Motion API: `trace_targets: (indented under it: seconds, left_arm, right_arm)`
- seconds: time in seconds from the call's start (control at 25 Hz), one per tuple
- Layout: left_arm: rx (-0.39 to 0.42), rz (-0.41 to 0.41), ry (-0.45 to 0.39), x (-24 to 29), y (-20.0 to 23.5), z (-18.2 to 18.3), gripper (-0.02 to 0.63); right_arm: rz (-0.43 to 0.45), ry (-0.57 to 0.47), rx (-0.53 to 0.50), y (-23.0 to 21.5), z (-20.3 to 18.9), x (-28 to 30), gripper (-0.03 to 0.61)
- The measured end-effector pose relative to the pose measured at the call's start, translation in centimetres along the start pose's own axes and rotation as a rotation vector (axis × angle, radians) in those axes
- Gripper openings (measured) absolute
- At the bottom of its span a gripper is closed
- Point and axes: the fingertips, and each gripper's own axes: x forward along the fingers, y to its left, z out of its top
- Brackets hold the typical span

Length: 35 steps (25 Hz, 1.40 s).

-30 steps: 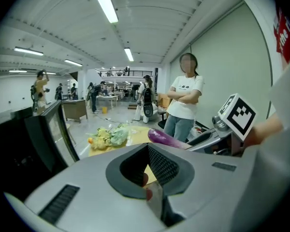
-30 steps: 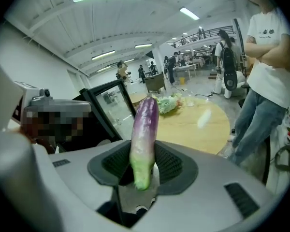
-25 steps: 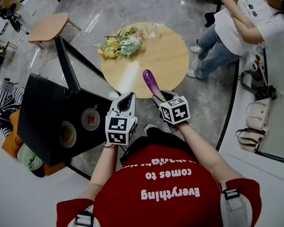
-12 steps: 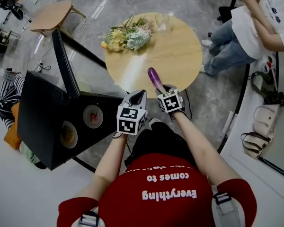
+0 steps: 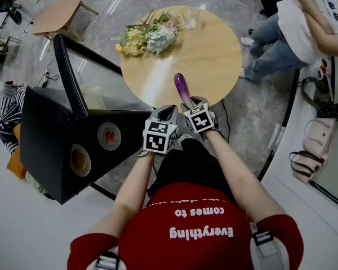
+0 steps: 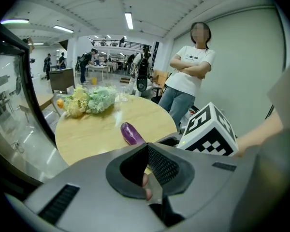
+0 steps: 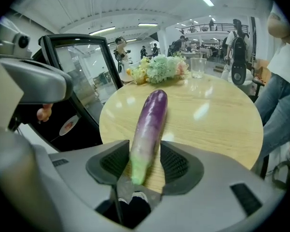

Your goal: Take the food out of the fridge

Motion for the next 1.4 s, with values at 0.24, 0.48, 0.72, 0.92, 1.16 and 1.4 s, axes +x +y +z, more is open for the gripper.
trace_targets:
  seconds: [0.24,0.48,0.72,0.92,1.16,1.4]
  left_arm:
    - [0.019,0.004,0.021,0.7,0.0,-0.1,0.005]
    - [0.031,0.001,0.033,1.0,-0.5,0.1,0.005]
    - [0.053,-0.027,0.039,0.9,-1.4,-0.2,0.005]
    - [0.035,-0.019,0.005,0.4,-1.8,0.5,0.005]
    - [0.012,-0.021,-0.049,-2.1,-2.9,2.2,0.005]
    - [-0.006,-0.023,-0.125,-7.0,-3.9,3.4,0.005]
  right_arm:
    - [-0.049,-0.1,0.075,-0.7,0.8,-3.9,0.176]
    - [0.107,-0.28,0.199,0.8,2.4,-8.7,0.012]
    - [0.14,-0.32,0.187,2.2,2.1,-12.3,0.012]
    - [0.131,-0.333,0.153,3.2,2.1,-14.1,0.012]
    - [0.117,-0.363,0.12,4.3,3.3,-16.4,0.012]
    - [0.183,-0.383,0.099,8.3,5.5,-18.1,0.012]
